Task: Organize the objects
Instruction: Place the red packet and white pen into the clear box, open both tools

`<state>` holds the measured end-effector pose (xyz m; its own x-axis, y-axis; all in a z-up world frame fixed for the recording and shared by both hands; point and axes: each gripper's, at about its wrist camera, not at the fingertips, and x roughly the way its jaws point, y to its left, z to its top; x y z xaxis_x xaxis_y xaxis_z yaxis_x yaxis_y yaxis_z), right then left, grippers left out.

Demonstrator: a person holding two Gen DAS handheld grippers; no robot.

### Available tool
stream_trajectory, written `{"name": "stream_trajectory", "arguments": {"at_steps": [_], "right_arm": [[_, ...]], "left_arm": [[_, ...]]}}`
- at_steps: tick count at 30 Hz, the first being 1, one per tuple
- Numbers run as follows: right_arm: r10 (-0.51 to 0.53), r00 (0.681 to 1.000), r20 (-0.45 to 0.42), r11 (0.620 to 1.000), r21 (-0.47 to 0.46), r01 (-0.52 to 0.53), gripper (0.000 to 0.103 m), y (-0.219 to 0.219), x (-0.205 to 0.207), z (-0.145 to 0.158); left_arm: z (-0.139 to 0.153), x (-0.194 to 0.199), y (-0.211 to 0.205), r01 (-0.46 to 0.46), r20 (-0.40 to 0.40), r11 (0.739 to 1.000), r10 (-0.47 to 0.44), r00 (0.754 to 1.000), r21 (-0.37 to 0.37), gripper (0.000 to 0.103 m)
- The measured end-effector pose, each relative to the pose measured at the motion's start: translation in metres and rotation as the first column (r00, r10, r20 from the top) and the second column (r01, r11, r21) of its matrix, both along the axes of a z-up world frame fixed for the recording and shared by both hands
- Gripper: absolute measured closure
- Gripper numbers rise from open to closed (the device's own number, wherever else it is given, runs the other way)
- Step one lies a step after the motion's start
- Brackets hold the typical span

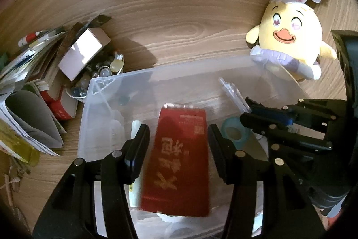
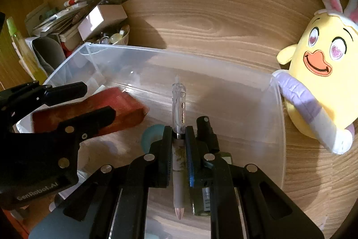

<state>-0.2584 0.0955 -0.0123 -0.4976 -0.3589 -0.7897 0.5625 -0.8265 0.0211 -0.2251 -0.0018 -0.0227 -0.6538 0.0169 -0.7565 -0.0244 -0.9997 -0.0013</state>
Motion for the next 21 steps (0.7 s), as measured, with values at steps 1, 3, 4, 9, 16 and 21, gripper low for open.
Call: {"name": "stream_trajectory", "arguments": {"at_steps": [1,3,4,9,16,21], "right_arm": [[0.001,1.0,0.0,1.0,0.005,-0.001,0.093,0.0,0.0,0.0],[0.003,1.0,-0.001,1.0,0.012,-0.003,0.092,-0.001,0.001,0.001],[0.003,1.0,-0.002,1.0,0.014,-0.003,0.09,-0.001,0.001,0.002],[0.0,1.0,-0.03,1.0,0.006,0.001,0.072,0.003,0.007,0.012],[-0.028,0.995,-0.096,0.999,-0.021,0.027,0.049,0.016,0.02,0.035],[-0.037,0.989,-0.146,0.998,-0.047,0.03,0.043,0.029,0.035,0.051]], "left_arm": [[0.0,0.0,0.0,0.0,0.001,1.0,0.0,1.0,0.001,0.05],[0.002,0.001,0.0,-0.002,0.0,1.0,0.002,1.0,0.003,0.05],[0.003,0.001,0.001,-0.002,-0.003,1.0,0.002,1.0,0.004,0.05],[0.013,0.008,0.0,-0.005,-0.028,1.0,0.005,1.0,0.004,0.042],[0.033,0.029,-0.001,-0.011,-0.077,1.0,0.011,0.997,-0.003,0.023],[0.042,0.049,-0.002,0.002,-0.094,1.0,-0.001,0.996,0.019,0.018]]}}
